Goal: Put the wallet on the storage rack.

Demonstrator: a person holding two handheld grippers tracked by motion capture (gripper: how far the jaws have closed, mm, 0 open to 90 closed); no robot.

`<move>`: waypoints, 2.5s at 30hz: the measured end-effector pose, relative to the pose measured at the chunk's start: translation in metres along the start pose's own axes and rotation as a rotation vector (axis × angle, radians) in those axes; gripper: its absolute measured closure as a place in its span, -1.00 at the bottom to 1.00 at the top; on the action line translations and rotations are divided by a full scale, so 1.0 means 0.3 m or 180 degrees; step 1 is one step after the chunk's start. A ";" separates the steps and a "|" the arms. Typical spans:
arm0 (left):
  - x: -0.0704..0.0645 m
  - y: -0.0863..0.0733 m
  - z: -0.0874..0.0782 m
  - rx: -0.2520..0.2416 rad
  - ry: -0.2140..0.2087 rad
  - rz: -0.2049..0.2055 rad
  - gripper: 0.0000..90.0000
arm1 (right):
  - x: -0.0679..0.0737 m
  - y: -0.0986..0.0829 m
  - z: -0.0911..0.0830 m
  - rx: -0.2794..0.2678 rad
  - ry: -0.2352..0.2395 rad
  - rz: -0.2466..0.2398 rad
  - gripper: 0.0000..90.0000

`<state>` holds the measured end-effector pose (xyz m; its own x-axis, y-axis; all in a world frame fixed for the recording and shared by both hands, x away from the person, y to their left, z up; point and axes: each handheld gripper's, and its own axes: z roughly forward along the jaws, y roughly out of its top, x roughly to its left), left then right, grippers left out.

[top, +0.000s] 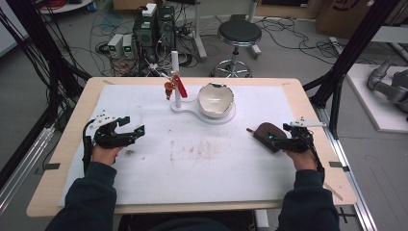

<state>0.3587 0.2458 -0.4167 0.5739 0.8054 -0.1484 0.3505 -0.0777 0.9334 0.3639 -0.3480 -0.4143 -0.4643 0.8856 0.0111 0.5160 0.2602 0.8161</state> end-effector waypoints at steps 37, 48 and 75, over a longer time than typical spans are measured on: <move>-0.021 -0.018 0.026 0.0154 -0.0087 0.0010 -0.51 | -0.020 -0.038 0.118 0.0513 0.0950 0.0356 -0.41; -0.070 -0.018 0.067 0.0238 -0.0229 0.0048 -0.47 | 0.074 -0.012 0.106 0.0426 0.0921 -0.0250 -0.33; -0.517 0.058 0.591 0.0962 -0.1429 0.0197 -0.32 | 0.214 0.020 0.099 0.0132 0.0945 -0.1196 -0.21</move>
<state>0.4068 0.0154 -0.4354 0.8367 0.4689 -0.2828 0.4651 -0.3359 0.8191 0.3586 -0.2783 -0.4260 -0.8065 0.5808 -0.1106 0.2987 0.5617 0.7715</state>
